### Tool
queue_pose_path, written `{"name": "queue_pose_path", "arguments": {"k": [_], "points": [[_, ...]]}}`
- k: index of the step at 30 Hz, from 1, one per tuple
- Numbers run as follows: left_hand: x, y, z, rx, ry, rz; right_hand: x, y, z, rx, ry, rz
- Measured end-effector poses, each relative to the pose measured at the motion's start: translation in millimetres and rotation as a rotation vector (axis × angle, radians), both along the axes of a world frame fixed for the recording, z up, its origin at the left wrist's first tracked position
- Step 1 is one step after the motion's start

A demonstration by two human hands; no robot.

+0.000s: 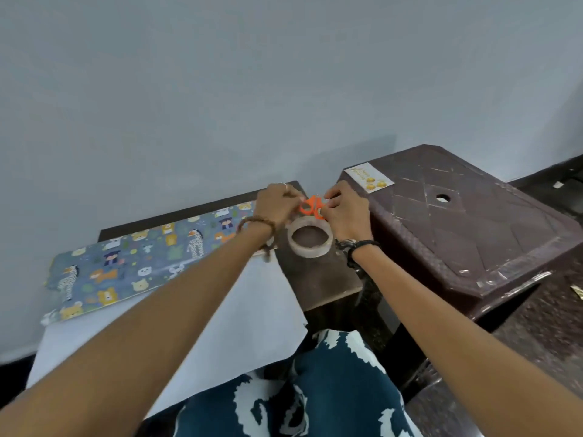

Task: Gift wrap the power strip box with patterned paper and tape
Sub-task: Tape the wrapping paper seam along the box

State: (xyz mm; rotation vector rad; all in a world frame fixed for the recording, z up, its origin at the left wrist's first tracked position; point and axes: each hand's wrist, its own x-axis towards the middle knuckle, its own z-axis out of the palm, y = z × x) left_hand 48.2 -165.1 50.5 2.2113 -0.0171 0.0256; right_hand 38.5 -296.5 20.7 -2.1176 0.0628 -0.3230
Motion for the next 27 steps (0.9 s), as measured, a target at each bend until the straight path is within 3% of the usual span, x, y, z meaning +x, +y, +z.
{"name": "queue_pose_path", "arguments": {"k": [5, 10, 15, 22, 27], "points": [[-19.1, 87.6, -3.2, 0.362, -0.136, -0.022, -22.1, 30.9, -0.5, -0.239, -0.013, 0.167], [-27.2, 150.7, -20.0, 0.644, 0.017, -0.04, -52.5, 29.3, -18.6, -0.389, -0.024, 0.177], [-27.1, 167.3, -29.7, 0.758, 0.175, -0.193, -71.9, 26.2, -34.0, -0.454, 0.038, 0.139], [-26.0, 172.6, -33.2, 0.826, 0.115, -0.225, -72.4, 29.5, -39.0, -0.602, 0.069, 0.134], [-42.3, 185.5, -31.3, 0.728, 0.077, -0.298, -63.3, 57.6, -24.6, -0.617, -0.115, 0.203]]}}
